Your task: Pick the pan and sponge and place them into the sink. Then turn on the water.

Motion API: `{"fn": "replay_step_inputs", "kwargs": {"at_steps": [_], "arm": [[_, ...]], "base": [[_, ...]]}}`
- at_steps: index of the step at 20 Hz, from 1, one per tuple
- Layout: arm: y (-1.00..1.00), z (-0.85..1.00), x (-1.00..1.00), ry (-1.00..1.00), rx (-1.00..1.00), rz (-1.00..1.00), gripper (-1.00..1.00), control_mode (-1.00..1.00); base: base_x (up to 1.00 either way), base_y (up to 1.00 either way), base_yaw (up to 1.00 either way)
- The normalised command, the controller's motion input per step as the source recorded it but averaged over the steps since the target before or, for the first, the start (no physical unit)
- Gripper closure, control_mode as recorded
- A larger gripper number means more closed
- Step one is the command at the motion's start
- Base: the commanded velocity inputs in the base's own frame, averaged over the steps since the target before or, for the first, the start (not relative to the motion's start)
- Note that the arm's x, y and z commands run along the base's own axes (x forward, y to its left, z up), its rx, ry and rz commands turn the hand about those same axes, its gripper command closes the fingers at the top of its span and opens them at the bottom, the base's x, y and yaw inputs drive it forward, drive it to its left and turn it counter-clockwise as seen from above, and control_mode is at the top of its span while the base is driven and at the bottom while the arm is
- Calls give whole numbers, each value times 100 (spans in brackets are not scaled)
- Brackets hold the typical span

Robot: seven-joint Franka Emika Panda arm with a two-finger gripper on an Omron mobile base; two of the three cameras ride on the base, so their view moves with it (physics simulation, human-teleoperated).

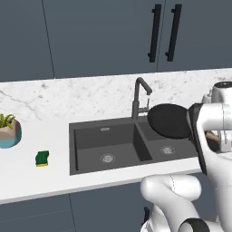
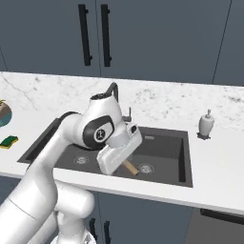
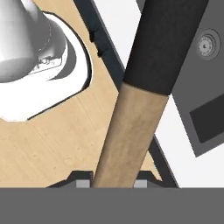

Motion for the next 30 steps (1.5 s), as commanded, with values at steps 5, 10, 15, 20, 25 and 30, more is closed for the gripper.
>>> {"fn": "replay_step_inputs", "kwargs": {"at_steps": [5, 10, 15, 20, 25, 30], "arm": [[93, 31, -10, 7, 0, -12, 100, -100], [87, 1, -2, 1, -1, -24, 100, -100], [86, 4, 11, 15, -7, -12, 100, -100], [66, 3, 28, 22, -5, 0, 100, -100], [40, 7, 20, 14, 0, -11, 100, -100], [38, 0, 22, 0, -1, -31, 100, -100]], "base": [[0, 0, 0], [0, 0, 0], [0, 0, 0], [0, 0, 0], [0, 0, 0], [0, 0, 0]]}}
